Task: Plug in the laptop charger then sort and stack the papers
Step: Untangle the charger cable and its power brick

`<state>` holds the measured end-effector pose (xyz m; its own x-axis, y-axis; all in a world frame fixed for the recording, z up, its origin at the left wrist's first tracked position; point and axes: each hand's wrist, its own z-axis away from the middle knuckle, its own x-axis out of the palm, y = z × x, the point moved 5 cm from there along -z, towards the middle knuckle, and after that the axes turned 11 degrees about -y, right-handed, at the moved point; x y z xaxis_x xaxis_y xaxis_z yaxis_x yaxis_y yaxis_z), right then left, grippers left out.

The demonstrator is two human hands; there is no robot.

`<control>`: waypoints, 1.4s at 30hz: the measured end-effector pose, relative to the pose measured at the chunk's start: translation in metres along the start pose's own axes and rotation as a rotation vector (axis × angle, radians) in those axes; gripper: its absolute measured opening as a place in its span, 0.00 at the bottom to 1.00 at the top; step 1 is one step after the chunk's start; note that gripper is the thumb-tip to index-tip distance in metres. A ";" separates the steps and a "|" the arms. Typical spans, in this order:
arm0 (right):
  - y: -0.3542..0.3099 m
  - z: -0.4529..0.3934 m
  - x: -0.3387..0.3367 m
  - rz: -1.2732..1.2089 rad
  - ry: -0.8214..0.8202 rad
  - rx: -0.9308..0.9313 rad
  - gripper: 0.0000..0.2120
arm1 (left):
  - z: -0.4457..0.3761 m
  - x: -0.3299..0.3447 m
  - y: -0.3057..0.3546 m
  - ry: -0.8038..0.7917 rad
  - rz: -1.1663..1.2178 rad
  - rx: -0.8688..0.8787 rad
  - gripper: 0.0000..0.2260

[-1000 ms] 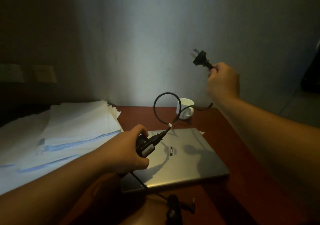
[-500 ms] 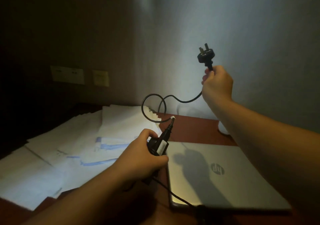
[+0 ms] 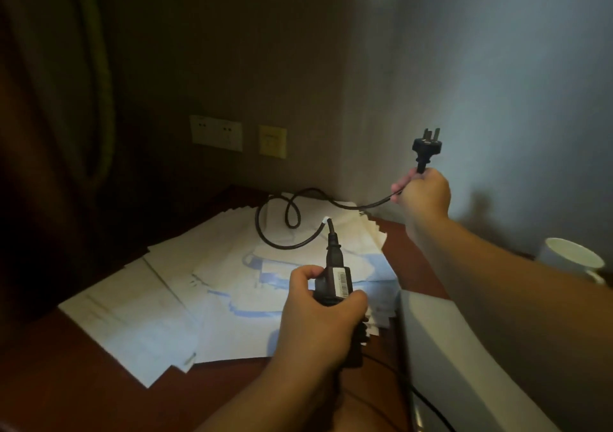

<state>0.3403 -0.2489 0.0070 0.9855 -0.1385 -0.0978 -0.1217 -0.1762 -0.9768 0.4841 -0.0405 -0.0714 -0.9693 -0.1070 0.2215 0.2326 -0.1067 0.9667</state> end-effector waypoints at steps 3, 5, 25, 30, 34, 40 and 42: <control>0.023 -0.007 0.019 -0.023 -0.067 0.084 0.05 | -0.003 -0.003 -0.003 0.053 0.098 -0.011 0.20; 0.037 -0.014 0.032 0.007 -0.115 0.124 0.04 | -0.006 -0.004 -0.006 0.076 0.149 -0.017 0.20; 0.081 -0.036 0.057 0.553 -0.482 0.153 0.20 | -0.021 0.011 -0.018 0.141 0.248 -0.107 0.19; 0.049 -0.010 0.013 0.508 -0.525 0.098 0.31 | -0.024 0.024 -0.019 0.162 0.288 -0.118 0.22; 0.021 0.039 -0.029 0.438 -0.604 0.033 0.37 | -0.024 0.043 -0.020 0.155 0.342 -0.165 0.24; 0.013 0.122 -0.078 0.392 -0.796 0.149 0.26 | -0.022 0.077 -0.016 0.117 0.383 -0.197 0.27; 0.015 0.145 -0.092 0.424 -0.851 0.154 0.25 | -0.021 0.087 -0.015 0.105 0.376 -0.198 0.28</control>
<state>0.2656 -0.0971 -0.0260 0.6261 0.6028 -0.4946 -0.5305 -0.1356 -0.8368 0.3979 -0.0693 -0.0695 -0.8032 -0.2739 0.5290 0.5885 -0.2277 0.7758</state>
